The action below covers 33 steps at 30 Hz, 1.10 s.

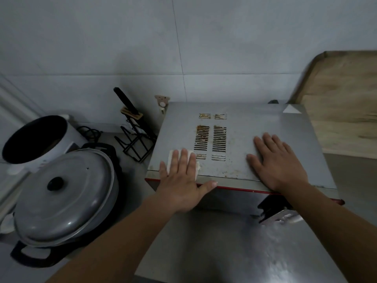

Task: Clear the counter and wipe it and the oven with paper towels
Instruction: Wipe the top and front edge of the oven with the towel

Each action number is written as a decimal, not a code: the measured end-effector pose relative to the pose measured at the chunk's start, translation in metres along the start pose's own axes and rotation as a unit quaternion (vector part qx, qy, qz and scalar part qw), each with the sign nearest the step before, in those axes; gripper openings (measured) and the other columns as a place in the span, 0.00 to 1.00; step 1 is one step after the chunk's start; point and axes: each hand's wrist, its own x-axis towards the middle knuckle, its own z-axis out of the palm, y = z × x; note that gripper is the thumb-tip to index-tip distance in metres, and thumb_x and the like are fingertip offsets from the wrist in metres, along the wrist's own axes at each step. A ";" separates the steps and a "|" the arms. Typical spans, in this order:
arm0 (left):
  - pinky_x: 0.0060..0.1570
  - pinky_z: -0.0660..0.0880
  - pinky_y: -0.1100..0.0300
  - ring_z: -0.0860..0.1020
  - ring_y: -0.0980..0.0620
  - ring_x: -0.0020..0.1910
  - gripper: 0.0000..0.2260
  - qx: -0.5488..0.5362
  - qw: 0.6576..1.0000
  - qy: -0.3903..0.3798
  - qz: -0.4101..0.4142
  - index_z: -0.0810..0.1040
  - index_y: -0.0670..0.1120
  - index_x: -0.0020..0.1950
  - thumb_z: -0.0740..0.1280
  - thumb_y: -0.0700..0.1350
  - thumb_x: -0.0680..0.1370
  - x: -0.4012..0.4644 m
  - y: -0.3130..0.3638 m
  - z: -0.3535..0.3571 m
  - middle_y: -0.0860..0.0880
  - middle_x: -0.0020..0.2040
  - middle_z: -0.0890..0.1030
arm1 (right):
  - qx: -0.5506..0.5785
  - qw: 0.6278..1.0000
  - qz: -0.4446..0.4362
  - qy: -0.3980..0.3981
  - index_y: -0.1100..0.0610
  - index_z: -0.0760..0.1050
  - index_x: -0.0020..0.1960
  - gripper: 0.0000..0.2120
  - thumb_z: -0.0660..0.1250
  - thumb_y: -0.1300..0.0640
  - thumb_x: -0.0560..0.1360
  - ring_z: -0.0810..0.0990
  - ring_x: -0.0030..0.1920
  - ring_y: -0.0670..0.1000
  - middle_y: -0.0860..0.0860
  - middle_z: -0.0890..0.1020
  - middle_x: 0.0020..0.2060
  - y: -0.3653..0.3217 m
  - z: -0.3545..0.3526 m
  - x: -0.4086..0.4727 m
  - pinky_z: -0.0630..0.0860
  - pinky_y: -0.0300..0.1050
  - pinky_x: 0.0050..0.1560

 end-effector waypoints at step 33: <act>0.74 0.34 0.36 0.26 0.47 0.75 0.34 -0.032 0.998 0.021 0.047 0.32 0.53 0.80 0.40 0.68 0.80 0.071 0.033 -0.031 0.52 0.79 0.29 | 0.012 1.000 -0.002 -0.008 0.47 0.40 0.80 0.35 0.35 0.32 0.78 0.39 0.79 0.49 0.49 0.43 0.80 0.000 -0.001 -0.002 0.42 0.49 0.78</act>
